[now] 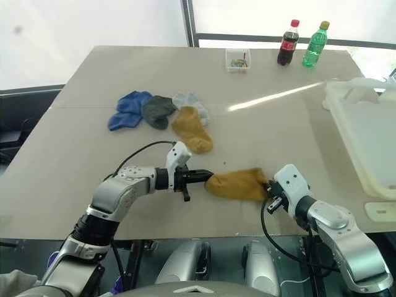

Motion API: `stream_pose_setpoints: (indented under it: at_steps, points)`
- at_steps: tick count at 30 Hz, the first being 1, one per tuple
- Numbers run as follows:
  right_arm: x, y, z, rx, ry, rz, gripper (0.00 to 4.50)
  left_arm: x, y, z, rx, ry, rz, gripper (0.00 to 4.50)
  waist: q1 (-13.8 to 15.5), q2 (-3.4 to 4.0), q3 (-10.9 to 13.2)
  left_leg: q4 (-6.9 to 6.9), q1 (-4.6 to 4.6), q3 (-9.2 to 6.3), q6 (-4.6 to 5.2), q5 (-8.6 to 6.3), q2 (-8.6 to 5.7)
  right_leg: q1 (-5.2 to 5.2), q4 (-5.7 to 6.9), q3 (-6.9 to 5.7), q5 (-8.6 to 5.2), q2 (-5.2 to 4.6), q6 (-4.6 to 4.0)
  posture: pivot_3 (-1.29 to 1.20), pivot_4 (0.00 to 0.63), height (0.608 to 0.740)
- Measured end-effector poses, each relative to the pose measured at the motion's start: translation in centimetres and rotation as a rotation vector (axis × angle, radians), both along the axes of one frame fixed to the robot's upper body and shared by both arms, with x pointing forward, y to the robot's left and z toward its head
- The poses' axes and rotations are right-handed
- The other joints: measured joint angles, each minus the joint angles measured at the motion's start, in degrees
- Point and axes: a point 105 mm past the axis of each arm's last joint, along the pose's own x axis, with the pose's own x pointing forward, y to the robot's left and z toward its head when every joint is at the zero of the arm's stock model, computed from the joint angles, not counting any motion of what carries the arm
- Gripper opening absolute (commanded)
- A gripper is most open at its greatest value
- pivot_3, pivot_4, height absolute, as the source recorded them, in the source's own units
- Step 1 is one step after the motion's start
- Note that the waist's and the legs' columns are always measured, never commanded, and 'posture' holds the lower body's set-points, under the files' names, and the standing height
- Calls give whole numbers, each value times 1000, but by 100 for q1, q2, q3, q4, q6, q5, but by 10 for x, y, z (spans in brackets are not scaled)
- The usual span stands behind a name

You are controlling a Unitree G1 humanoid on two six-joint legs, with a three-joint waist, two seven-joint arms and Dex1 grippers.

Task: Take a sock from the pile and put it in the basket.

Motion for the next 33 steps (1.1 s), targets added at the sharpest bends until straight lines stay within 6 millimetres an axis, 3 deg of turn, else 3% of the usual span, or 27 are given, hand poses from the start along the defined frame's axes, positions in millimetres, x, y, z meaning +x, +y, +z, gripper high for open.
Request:
stream_pose_setpoints:
  at_steps: [3,4,6,10,19,22,23,24,25,26,27,33]
  points:
    - [0,1,1,3,-3,-6,0,1,8,6,-57,75,26,28,-4,-2,2,0,-4,0,0,0,2,-1,0,0,3,4,5,0,150,729]
    - [0,1,0,4,-1,-7,0,0,11,10,-83,102,21,266,-3,-1,3,0,-5,0,0,0,2,-2,1,0,3,5,5,0,150,729]
    - [0,1,0,6,0,-8,0,-3,12,15,-114,132,5,836,-3,-2,3,0,-5,0,0,0,2,-2,0,0,3,4,6,0,150,729]
    - [0,1,0,8,0,-9,0,-8,10,17,-113,153,-21,2810,4,-2,3,0,-5,0,0,0,-1,-1,0,1,3,2,5,0,150,729]
    - [-2,1,0,6,2,-11,0,-11,-11,7,-82,138,-68,2810,5,-2,2,0,-5,0,0,0,0,-1,0,2,-2,3,-4,0,150,729]
    - [-2,1,-1,5,2,-13,0,-9,-15,4,-79,122,-63,1551,10,-1,2,0,-5,0,0,0,-1,-1,-1,2,-4,0,-7,0,150,729]
    - [-3,1,-1,5,2,-13,0,-9,-15,3,-77,125,-62,1388,9,-1,2,0,-5,0,0,0,-1,-1,-1,2,-3,0,-7,0,150,729]
    - [-3,1,0,5,1,-13,0,-9,-15,2,-75,129,-60,684,7,-1,2,0,-5,0,0,0,-1,-1,-1,2,-3,0,-6,0,150,729]
    - [-4,1,-1,4,2,-13,0,-9,-14,1,-73,131,-60,688,5,-1,2,-1,-5,0,0,0,0,-1,-1,2,-1,1,-2,0,150,729]
    - [-8,0,-1,-2,5,-18,0,-10,-8,0,-58,136,-60,260,3,-1,2,-2,-5,0,0,0,1,-2,-1,1,-2,3,-4,0,150,729]
    - [-9,-1,-2,-5,8,-21,0,-10,-6,-1,-52,138,-60,92,3,-1,2,-2,-5,0,-1,0,1,-2,-1,2,-2,2,-4,0,150,729]
    - [-20,-5,-3,-18,19,-36,0,-17,-5,-1,-46,167,-74,92,4,-2,2,-2,-6,0,0,0,0,-1,-4,2,-5,-4,-8,0,150,729]
